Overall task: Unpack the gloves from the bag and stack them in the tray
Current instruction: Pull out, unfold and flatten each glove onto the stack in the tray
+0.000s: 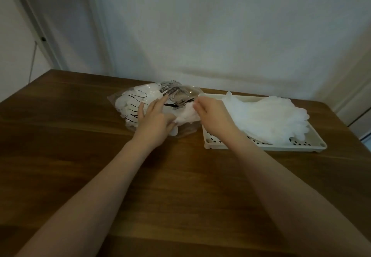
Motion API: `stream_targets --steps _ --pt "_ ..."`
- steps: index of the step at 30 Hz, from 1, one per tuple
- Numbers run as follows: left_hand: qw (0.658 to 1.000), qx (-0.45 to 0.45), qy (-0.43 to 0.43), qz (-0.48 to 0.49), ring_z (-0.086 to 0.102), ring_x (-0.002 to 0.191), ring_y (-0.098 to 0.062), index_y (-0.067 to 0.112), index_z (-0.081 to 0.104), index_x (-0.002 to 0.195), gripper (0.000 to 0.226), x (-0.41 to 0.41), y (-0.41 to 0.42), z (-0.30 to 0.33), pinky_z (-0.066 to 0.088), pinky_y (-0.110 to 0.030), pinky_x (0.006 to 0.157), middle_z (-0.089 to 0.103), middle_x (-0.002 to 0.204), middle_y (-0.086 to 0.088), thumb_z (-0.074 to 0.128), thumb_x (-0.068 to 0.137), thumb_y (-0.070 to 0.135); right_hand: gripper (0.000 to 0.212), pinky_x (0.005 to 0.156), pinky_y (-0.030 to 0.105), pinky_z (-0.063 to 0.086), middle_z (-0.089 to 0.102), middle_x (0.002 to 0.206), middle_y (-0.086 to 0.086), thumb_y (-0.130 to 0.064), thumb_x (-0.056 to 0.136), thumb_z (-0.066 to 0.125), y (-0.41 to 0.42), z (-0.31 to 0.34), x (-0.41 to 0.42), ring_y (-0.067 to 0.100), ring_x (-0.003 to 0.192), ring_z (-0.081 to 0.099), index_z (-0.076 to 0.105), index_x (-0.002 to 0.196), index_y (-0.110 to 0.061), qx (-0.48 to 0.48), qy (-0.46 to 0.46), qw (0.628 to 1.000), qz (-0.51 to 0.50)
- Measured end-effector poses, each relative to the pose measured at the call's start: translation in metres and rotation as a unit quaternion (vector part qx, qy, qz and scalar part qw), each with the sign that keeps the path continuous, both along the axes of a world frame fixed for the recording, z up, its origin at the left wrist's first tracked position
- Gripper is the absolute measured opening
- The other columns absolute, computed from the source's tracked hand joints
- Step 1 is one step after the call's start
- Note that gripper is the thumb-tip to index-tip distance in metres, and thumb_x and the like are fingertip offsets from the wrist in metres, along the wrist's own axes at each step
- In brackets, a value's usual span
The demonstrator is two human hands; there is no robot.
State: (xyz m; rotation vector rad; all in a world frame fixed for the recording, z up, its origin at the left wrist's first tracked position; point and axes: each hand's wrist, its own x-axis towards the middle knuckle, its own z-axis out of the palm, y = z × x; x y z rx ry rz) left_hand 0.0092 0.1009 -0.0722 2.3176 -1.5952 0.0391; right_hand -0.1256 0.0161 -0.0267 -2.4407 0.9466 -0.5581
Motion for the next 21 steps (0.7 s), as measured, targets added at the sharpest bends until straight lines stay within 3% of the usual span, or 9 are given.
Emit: stream_targets --steps 2,5,8,10,11,13,15,18,21 --pt "1.0 -0.018 0.009 0.013 0.006 0.144 -0.021 0.028 0.068 0.095 0.024 0.001 -0.001 -0.002 -0.009 -0.046 0.113 0.01 0.157 0.002 0.045 0.095 0.037 0.022 0.065 0.024 0.041 0.055 0.081 0.001 -0.018 0.1 0.039 0.001 0.004 -0.003 0.011 0.071 0.051 0.059 0.095 -0.009 0.065 -0.077 0.995 0.001" --pt "0.998 -0.05 0.026 0.02 0.009 0.143 -0.02 0.027 0.07 0.105 0.029 0.001 0.0 -0.002 -0.008 -0.044 0.113 0.016 0.155 0.001 0.044 0.095 0.037 0.016 0.073 0.029 0.05 0.06 0.096 0.006 -0.013 0.096 0.044 0.0 0.008 -0.005 0.02 0.086 0.057 0.059 0.092 -0.009 0.185 -0.167 0.968 -0.014" --pt "0.99 -0.124 0.056 0.025 0.016 0.141 -0.021 0.017 0.07 0.103 0.027 -0.002 -0.001 0.004 -0.004 -0.044 0.114 0.027 0.151 -0.002 0.047 0.094 0.029 0.013 0.065 0.024 0.054 0.056 0.109 0.005 -0.003 0.093 0.05 -0.006 0.012 -0.009 0.022 0.094 0.06 0.055 0.1 -0.013 0.393 -0.276 0.877 -0.011" --pt "0.978 -0.182 0.097 0.028 0.023 0.137 -0.019 0.017 0.063 0.114 0.027 -0.005 -0.001 0.007 0.003 -0.047 0.115 0.033 0.147 -0.001 0.05 0.092 0.027 0.032 0.068 0.023 0.056 0.055 0.116 0.011 0.005 0.088 0.054 -0.008 0.012 -0.014 0.024 0.099 0.062 0.051 0.114 -0.013 0.48 -0.321 0.816 0.025" --pt "0.97 -0.213 0.113 0.024 0.027 0.135 -0.017 0.019 0.057 0.12 0.032 -0.007 -0.001 0.009 0.007 -0.047 0.115 0.036 0.145 -0.001 0.053 0.09 0.027 0.04 0.073 0.025 0.057 0.054 0.119 0.013 0.008 0.085 0.057 -0.009 0.009 -0.015 0.026 0.102 0.062 0.049 0.119 -0.013 0.487 -0.322 0.811 0.045" --pt "0.957 -0.263 0.119 -0.019 0.029 0.13 -0.009 0.022 0.05 0.126 0.043 -0.009 -0.001 0.014 0.014 -0.044 0.112 0.041 0.14 0.001 0.057 0.085 0.032 0.049 0.085 0.032 0.055 0.056 0.119 0.012 0.009 0.081 0.062 -0.008 0.005 -0.014 0.027 0.108 0.061 0.049 0.121 -0.015 0.456 -0.297 0.837 0.065" --pt "0.952 -0.269 0.112 -0.095 0.027 0.124 -0.001 0.023 0.05 0.125 0.045 -0.015 0.001 0.019 0.017 -0.037 0.107 0.044 0.136 0.003 0.055 0.083 0.038 0.044 0.088 0.035 0.054 0.062 0.112 0.008 0.005 0.081 0.064 -0.006 0.002 -0.011 0.025 0.107 0.062 0.053 0.119 -0.014 0.403 -0.264 0.874 0.059" --pt "0.953 -0.246 0.079 -0.16 0.039 0.12 -0.008 0.019 0.055 0.123 0.042 -0.021 -0.004 0.023 0.027 -0.032 0.1 0.052 0.128 -0.001 0.045 0.087 0.038 0.029 0.078 0.029 0.054 0.069 0.103 0.007 -0.003 0.089 0.057 -0.004 -0.002 -0.009 0.019 0.094 0.068 0.058 0.118 -0.01 0.356 -0.239 0.901 0.067" --pt "0.961 -0.221 0.042 -0.16 0.052 0.105 -0.018 0.012 0.063 0.108 0.033 -0.017 -0.01 0.024 0.036 -0.029 0.089 0.06 0.11 -0.004 0.044 0.087 0.029 0.031 0.081 0.026 0.056 0.068 0.107 0.009 -0.002 0.096 0.047 0.003 -0.002 -0.006 0.017 0.094 0.068 0.055 0.125 -0.007 0.321 -0.211 0.919 0.088"
